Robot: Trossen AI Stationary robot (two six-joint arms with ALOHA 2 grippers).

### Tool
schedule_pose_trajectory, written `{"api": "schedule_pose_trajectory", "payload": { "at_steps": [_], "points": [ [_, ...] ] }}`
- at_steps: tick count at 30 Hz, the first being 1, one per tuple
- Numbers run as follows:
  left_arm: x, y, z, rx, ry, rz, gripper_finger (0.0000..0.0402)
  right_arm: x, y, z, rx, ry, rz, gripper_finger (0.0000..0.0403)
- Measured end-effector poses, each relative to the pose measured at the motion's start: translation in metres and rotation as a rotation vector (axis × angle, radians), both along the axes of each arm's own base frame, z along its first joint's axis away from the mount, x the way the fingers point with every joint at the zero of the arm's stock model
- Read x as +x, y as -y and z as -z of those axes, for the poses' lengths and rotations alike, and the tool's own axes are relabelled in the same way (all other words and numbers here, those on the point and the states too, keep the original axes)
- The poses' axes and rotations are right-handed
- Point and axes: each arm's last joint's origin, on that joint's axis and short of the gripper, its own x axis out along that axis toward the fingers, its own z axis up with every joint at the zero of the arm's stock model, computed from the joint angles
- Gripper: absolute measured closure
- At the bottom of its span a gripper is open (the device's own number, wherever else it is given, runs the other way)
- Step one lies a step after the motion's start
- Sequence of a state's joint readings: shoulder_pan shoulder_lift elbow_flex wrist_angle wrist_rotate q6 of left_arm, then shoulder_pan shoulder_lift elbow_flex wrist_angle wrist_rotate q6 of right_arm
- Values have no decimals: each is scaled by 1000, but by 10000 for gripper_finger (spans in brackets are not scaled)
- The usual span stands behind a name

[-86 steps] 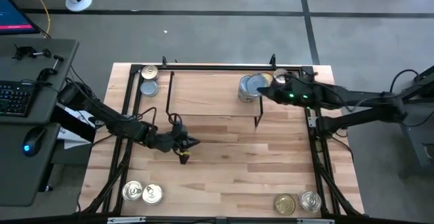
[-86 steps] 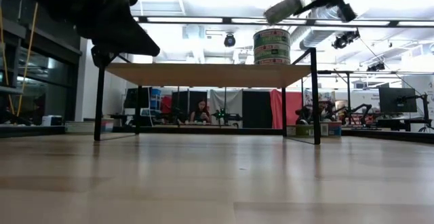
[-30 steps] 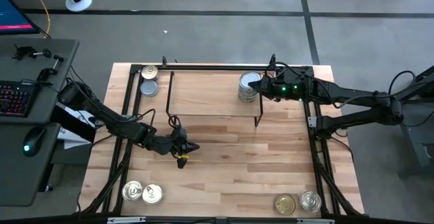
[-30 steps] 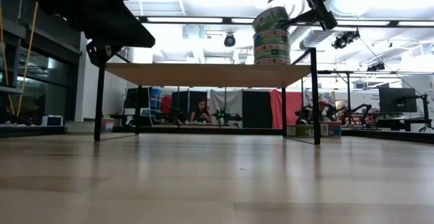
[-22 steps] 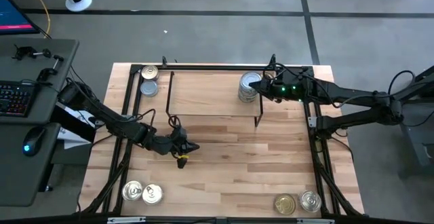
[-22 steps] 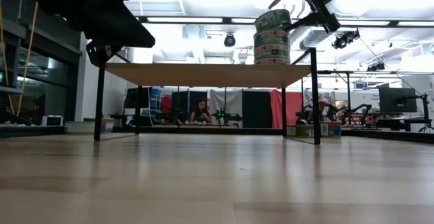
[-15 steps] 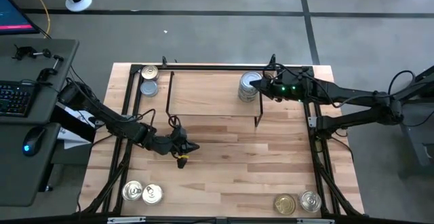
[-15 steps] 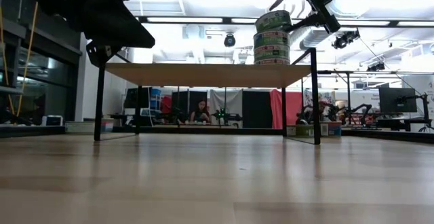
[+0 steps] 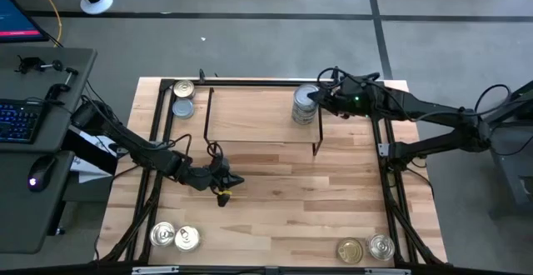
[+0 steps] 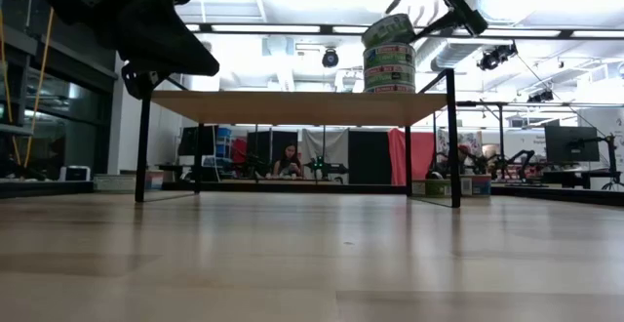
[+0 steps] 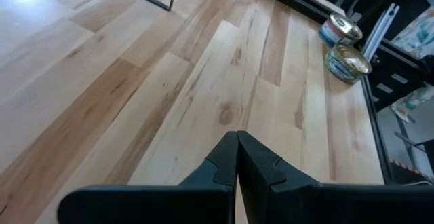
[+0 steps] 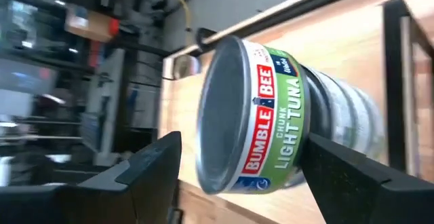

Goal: Stack canned seafood by type on shelf
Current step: Stack the green white tuna can on top of the other green white tuna can on the shelf, then put the green tuna can on the shelf

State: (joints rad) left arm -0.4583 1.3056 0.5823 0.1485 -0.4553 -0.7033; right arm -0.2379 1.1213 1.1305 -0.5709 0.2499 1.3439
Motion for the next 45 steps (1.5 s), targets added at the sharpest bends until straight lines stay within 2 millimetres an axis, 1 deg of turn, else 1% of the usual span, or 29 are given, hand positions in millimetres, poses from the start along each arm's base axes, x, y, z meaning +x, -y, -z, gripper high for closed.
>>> {"api": "schedule_pose_trajectory", "payload": {
  "at_steps": [4,11,17,20,24,27,30,33,35,38,41,45],
  "points": [
    [0,0,0,2,-3,0,402,6,1,1,23,-89,-9,120],
    [0,0,0,1,-3,0,401,16,4,-11,-3,-115,-35,120],
    [0,0,0,1,-3,1,401,8,3,-17,18,-224,-32,120],
    [0,0,0,1,-2,1,402,5,2,-18,22,-246,-23,120],
    [0,1,0,-9,3,8,401,0,0,-25,-6,-288,-58,120],
    [1,6,-6,-72,48,62,401,-5,-6,-30,-48,-365,-129,120],
    [3,12,-14,-68,132,122,401,-9,-17,-29,-86,-445,-222,120],
    [5,15,-22,-78,212,141,401,-13,-35,-25,-104,-530,-326,120],
    [6,16,-27,-102,264,139,402,-17,-51,-22,-115,-588,-400,120],
    [8,17,-36,-137,348,135,401,-19,-79,-15,-136,-608,-489,120],
    [10,14,-42,-153,414,106,402,-23,-109,0,-154,-629,-556,120],
    [14,7,-47,-134,457,77,402,-35,-142,32,-121,-684,-574,120]
  ]
}}
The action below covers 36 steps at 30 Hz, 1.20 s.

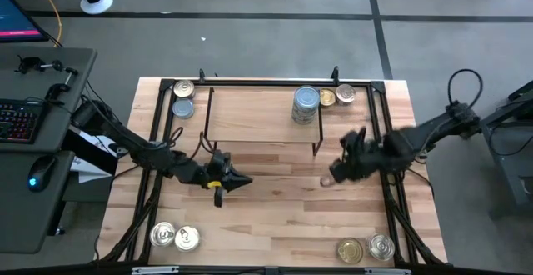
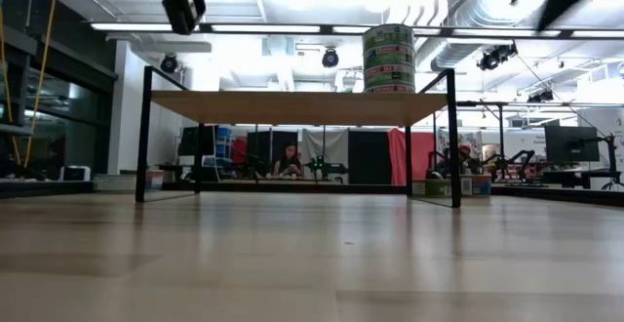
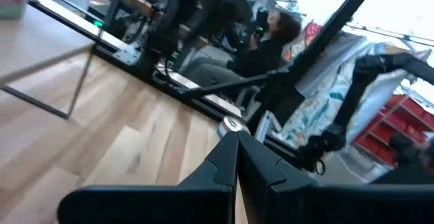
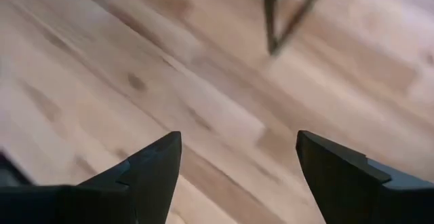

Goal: Stack canned seafood by type on shelf
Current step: Put the green tuna can on the shelf

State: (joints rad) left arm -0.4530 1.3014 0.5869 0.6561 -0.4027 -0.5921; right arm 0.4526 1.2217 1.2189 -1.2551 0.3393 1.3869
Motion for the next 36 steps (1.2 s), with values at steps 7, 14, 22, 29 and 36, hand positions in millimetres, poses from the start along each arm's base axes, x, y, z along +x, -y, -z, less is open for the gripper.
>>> {"api": "schedule_pose_trajectory", "payload": {
  "at_steps": [7,14,22,29,36],
  "points": [
    [14,-13,-21,-22,52,-12,402,-25,-11,50,65,-92,245,120],
    [22,-21,-38,-35,87,-48,401,-39,16,64,112,61,325,120],
    [23,-15,-48,-47,113,-27,402,-53,43,75,132,195,371,120],
    [21,-11,-47,-45,106,-12,401,-49,43,80,173,266,347,120],
    [12,3,-66,54,1,63,402,-40,40,81,186,290,336,120]
  ]
}}
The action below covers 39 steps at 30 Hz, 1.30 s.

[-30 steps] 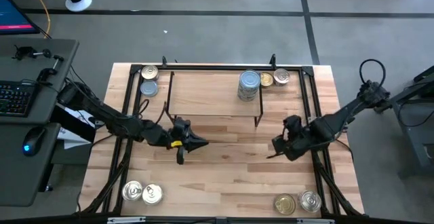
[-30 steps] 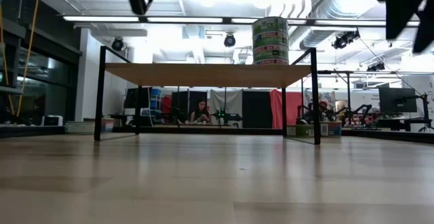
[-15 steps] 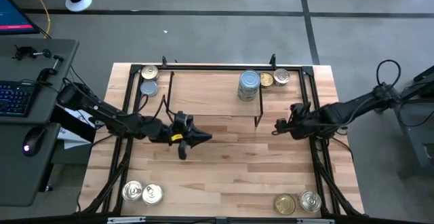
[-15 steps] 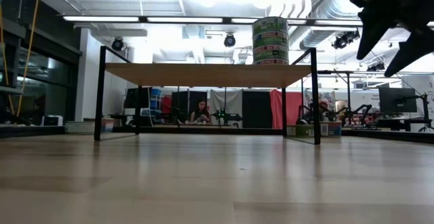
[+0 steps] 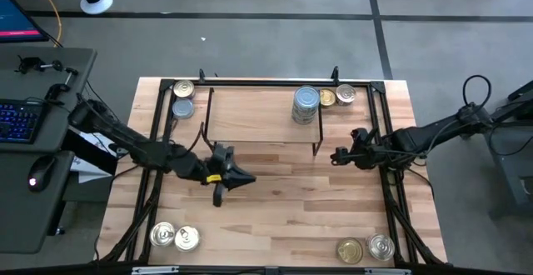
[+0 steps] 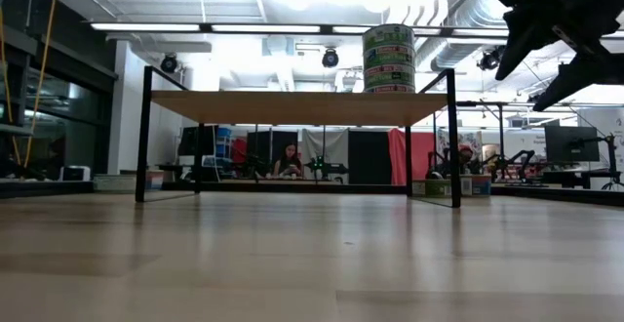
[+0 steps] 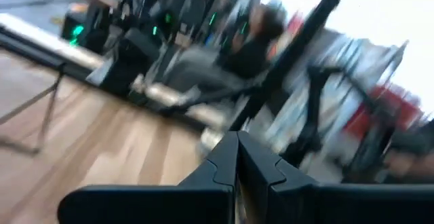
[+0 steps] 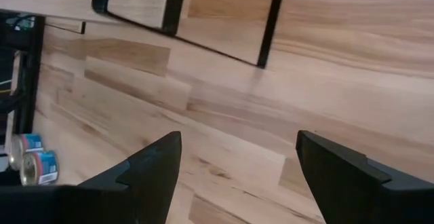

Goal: Stack canned seafood by type on shelf
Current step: Put the green tuna can on the shelf

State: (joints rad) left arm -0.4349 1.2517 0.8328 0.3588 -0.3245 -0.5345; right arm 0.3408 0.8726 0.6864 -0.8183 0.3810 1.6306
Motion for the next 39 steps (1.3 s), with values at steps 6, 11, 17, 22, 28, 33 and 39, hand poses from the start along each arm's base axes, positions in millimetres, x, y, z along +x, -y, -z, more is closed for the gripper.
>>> {"api": "schedule_pose_trajectory", "payload": {
  "at_steps": [6,11,17,22,28,33,39],
  "points": [
    [-24,-10,-63,305,-324,-90,401,7,-3,-1,26,40,-5,120],
    [-40,-17,-100,405,-364,-119,401,11,-4,-2,22,82,8,120],
    [-57,17,-80,344,-529,88,401,20,-6,-11,37,212,31,120],
    [-76,52,-54,308,-709,71,402,27,-7,-19,-52,302,-36,120],
    [-78,89,-38,251,-703,69,401,35,-13,-21,-42,340,-149,120],
    [-49,102,-31,203,-646,115,401,48,-39,-7,103,286,-343,120],
    [-13,93,-24,162,-633,178,402,55,-90,5,296,303,-561,121]
  ]
}}
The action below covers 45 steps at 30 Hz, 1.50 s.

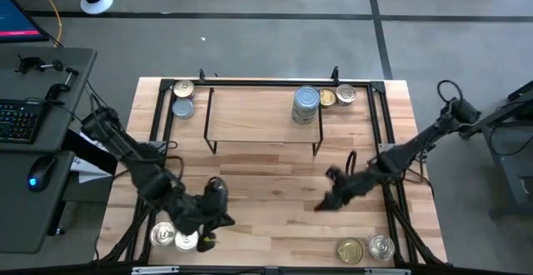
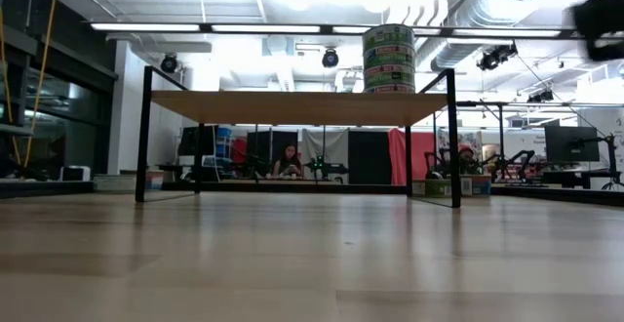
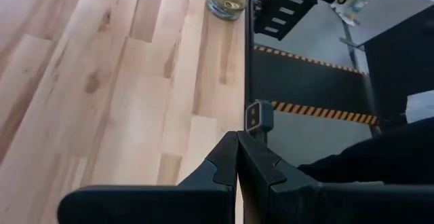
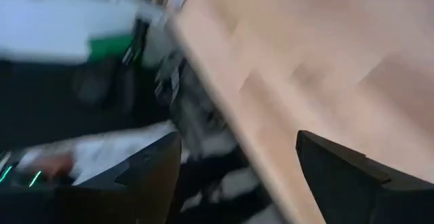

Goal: Stack canned seafood by type on shelf
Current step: Put the green tuna can on the shelf

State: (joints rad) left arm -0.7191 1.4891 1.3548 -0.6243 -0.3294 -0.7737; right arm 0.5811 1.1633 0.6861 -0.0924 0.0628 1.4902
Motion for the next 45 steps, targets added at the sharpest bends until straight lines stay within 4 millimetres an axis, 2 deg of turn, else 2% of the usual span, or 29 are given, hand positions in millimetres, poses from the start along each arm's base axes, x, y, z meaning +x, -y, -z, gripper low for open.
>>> {"api": "schedule_pose_trajectory", "payload": {
  "at_steps": [4,9,12,17,24,30,35,41,45],
  "points": [
    [11,-14,1,-13,-18,-24,402,-13,-38,3,122,-19,-132,121],
    [19,-24,1,8,-11,-42,402,-41,-76,17,196,-189,-216,137],
    [20,-25,1,42,-7,8,401,-49,-95,21,159,-326,-211,193],
    [20,-27,2,110,3,54,401,-43,-116,19,-32,-518,-208,373],
    [26,-45,6,214,-39,60,402,-19,-137,45,-101,-694,-232,398],
    [30,-59,8,280,-64,31,402,-3,-139,56,-169,-764,-196,402],
    [26,-61,12,353,-107,19,401,10,-131,71,-223,-812,-228,402],
    [10,-59,21,393,-228,-23,401,44,-102,75,-296,-714,-213,403],
    [0,-50,43,384,-238,-64,402,72,-77,74,-339,-601,-181,403]
  ]
}}
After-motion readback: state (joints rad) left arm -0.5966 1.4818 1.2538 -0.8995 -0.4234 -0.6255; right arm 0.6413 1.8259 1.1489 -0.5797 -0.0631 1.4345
